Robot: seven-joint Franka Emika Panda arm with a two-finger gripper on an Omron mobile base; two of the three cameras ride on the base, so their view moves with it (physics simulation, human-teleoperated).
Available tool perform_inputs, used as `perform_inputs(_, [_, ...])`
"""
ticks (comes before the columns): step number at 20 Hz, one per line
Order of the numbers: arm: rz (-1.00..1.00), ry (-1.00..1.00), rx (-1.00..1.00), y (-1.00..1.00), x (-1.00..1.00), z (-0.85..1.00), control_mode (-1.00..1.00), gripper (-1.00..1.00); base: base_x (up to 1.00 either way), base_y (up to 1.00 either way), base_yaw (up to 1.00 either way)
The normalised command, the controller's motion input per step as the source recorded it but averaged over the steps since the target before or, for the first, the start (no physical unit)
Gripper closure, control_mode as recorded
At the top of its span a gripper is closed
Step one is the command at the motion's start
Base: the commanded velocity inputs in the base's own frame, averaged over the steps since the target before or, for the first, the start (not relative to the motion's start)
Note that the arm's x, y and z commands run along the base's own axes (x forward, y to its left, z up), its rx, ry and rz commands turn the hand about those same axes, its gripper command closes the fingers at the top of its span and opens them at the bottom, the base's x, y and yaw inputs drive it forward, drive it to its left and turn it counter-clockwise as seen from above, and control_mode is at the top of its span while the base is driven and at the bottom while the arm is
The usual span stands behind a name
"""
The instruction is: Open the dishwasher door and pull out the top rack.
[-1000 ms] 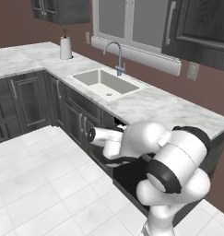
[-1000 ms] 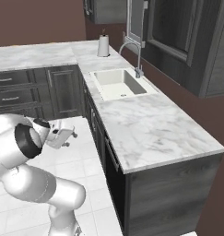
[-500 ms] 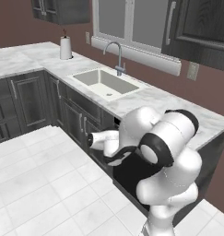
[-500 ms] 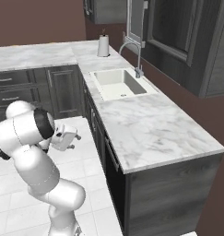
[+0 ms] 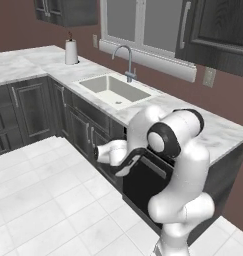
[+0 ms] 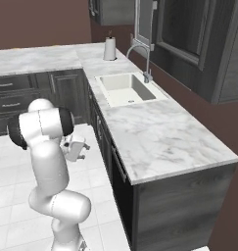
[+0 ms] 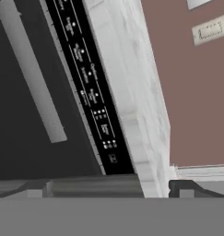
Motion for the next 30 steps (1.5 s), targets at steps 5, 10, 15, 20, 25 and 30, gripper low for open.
perform_inputs(5, [-0.1,0.0,-0.07,-0.22,0.21,-0.35,-1.0,-1.0,0.0,0.0,0.0])
perform_inputs(10, [-0.09,0.0,-0.05,-0.25,0.17,-0.26,-1.0,-1.0,0.0,0.0,0.0])
perform_inputs(15, [-0.05,-0.01,-0.06,-0.29,0.09,-0.27,-1.0,-1.0,0.0,0.0,0.0])
perform_inputs(20, [-0.04,-0.01,-0.05,-0.28,0.07,-0.27,-1.0,-1.0,0.0,0.0,0.0])
perform_inputs(25, [-0.02,-0.03,-0.04,-0.29,0.05,-0.2,-1.0,-1.0,0.0,0.0,0.0])
perform_inputs(30, [0.0,-0.04,-0.03,-0.24,0.08,-0.17,-1.0,-1.0,0.0,0.0,0.0])
